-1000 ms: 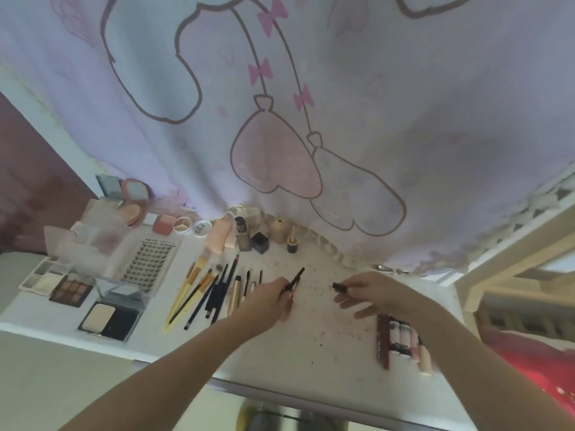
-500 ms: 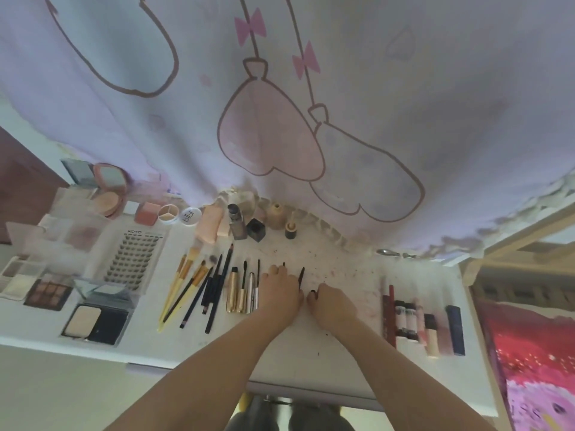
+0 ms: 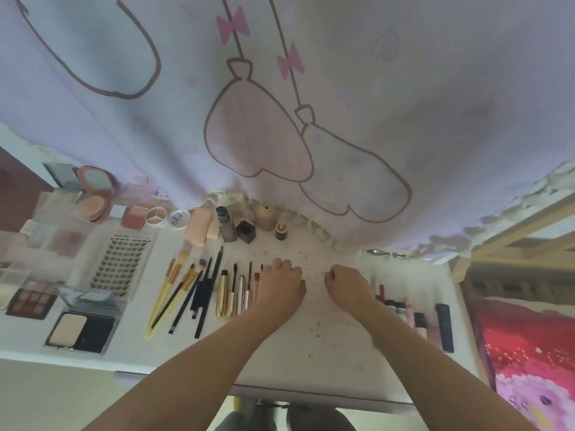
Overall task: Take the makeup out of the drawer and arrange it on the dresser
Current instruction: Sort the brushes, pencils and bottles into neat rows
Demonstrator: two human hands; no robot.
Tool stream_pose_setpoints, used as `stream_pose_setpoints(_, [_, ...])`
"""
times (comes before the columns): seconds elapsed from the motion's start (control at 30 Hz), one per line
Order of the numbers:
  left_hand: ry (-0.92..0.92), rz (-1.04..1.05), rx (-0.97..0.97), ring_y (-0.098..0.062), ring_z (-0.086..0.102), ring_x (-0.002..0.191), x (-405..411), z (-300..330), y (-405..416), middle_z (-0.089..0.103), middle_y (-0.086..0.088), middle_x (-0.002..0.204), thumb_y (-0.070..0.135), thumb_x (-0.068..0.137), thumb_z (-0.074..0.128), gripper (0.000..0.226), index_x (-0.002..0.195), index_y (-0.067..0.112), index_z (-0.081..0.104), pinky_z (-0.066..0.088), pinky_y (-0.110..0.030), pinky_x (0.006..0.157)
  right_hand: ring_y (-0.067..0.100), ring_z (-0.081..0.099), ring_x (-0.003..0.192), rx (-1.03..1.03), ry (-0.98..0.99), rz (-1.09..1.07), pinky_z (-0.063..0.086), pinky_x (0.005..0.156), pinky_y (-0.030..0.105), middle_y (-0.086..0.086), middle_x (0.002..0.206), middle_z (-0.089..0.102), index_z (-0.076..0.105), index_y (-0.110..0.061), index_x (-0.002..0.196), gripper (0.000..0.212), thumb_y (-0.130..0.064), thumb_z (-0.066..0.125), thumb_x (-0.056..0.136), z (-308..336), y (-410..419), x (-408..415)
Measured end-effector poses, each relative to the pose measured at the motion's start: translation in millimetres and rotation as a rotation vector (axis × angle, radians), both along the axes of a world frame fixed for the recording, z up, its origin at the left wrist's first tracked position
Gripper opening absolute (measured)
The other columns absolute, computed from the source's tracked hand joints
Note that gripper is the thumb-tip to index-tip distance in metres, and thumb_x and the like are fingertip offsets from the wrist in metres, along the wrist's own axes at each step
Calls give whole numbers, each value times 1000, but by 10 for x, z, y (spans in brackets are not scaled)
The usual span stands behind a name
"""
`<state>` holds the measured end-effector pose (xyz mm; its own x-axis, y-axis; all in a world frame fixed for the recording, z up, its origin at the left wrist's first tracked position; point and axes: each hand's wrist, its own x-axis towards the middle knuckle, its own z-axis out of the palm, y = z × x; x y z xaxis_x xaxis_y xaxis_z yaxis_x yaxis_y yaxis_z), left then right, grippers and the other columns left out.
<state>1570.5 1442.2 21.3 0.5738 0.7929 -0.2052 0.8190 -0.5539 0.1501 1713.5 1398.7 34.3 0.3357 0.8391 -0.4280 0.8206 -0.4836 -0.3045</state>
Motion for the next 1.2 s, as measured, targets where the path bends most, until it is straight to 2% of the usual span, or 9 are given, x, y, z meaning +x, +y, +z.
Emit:
stream_pose_setpoints(0.2, [-55, -91, -181, -30, 45, 113, 901, -18, -633, 55, -11, 119, 34, 98, 34, 37, 117, 9, 52, 34, -40, 92, 26, 60, 103, -145, -127, -42, 48, 85, 32, 10, 110, 63, 59, -7, 111, 29, -23, 38, 98, 72, -172, 989])
stream_pose_setpoints(0.37, [89, -2, -194, -29, 45, 112, 1278, -148, -836, 52, -11, 121, 37, 98, 33, 39, 122, 10, 47, 35, -39, 90, 21, 63, 90, -141, -197, 30, 51, 76, 31, 3, 97, 64, 62, -11, 104, 42, -43, 35, 98, -62, -171, 1131])
stream_pose_setpoints(0.57, [17, 149, -184, -27, 49, 109, 1256, -174, -787, 59, -9, 115, 44, 99, 24, 49, 115, 11, 56, 35, -36, 88, 20, 59, 81, -133, -240, 119, 44, 65, 29, 1, 88, 63, 64, -15, 94, 41, -49, 41, 93, -144, -34, 1028])
stream_pose_setpoints(0.63, [-9, 170, -195, -27, 49, 107, 1143, -144, -766, 60, -8, 112, 46, 98, 26, 49, 112, 10, 56, 36, -35, 86, 20, 55, 75, -153, -151, 74, 41, 63, 28, 2, 84, 60, 64, -13, 91, 35, -43, 46, 91, -130, 2, 979])
stream_pose_setpoints(0.77, [-120, 163, -266, -27, 55, 92, 759, -46, -664, 60, -7, 100, 36, 94, 41, 24, 100, 14, 48, 34, -31, 71, 13, 48, 51, -109, 351, -121, 34, 48, 23, 1, 60, 53, 53, -11, 67, 28, -27, 48, 90, 24, 46, 846])
stream_pose_setpoints(0.87, [-283, 194, -279, -26, 60, 75, 418, 128, -560, 59, -3, 85, 32, 96, 41, 16, 98, 16, 44, 40, -32, 60, 7, 40, 35, -152, 576, -144, 28, 36, 16, -5, 47, 56, 62, -11, 73, 32, -31, 47, 93, 310, 26, 725])
stream_pose_setpoints(0.97, [-266, 78, -119, -20, 59, 78, 67, 337, -430, 58, 6, 97, 40, 98, 36, 22, 107, 23, 46, 47, -35, 68, 4, 40, 35, -207, 673, -63, 29, 35, 16, -7, 47, 56, 69, -12, 77, 42, -44, 48, 94, 602, 9, 580])
stream_pose_setpoints(1.03, [-225, 18, -41, -19, 59, 76, -110, 462, -334, 58, 8, 97, 45, 98, 32, 25, 107, 26, 46, 44, -34, 66, 4, 41, 38, -172, 739, -23, 31, 38, 16, -7, 51, 55, 69, -10, 81, 39, -41, 49, 95, 731, 1, 453])
stream_pose_setpoints(1.2, [-222, 17, 9, -12, 45, 61, -359, 663, -197, 40, 12, 71, 45, 99, 30, 25, 106, 28, 47, 28, -25, 48, 8, 45, 54, 18, 812, 18, 40, 48, 18, 0, 67, 53, 57, -15, 86, 12, -23, 55, 94, 910, 0, 164])
